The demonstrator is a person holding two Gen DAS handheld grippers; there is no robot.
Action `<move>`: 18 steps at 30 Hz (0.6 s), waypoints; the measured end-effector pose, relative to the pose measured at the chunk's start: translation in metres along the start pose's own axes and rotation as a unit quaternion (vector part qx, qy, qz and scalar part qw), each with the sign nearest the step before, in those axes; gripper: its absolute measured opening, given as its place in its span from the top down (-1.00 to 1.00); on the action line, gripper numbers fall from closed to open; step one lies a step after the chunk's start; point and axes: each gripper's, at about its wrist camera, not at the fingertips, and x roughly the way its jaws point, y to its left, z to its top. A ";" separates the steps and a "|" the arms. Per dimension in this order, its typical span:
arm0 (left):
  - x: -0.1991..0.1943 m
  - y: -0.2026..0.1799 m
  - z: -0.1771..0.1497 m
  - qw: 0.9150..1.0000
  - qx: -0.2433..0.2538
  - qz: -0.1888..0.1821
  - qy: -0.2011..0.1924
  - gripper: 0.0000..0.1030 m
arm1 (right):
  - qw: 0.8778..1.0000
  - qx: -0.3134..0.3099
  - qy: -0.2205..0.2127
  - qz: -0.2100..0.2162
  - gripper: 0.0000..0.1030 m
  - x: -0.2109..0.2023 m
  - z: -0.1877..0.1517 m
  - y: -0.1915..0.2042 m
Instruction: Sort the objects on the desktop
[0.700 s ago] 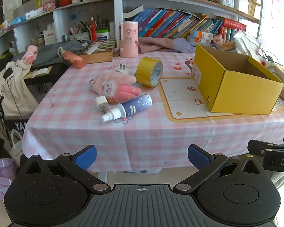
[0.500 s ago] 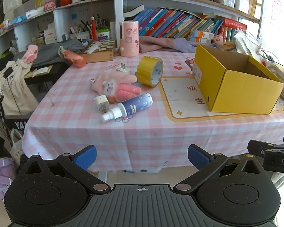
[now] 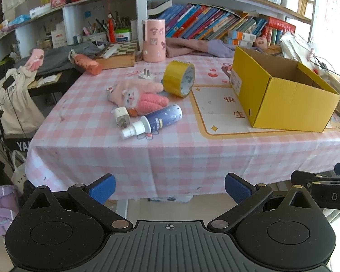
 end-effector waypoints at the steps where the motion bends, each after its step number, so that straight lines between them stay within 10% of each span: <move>1: 0.000 0.000 0.000 1.000 0.001 -0.001 0.002 -1.00 | 1.000 0.000 0.003 0.001 -1.00 0.001 0.000 0.000; 18: 0.002 -0.002 0.007 1.000 0.011 -0.002 0.002 -1.00 | 1.000 -0.016 0.002 0.011 -1.00 0.004 0.006 0.005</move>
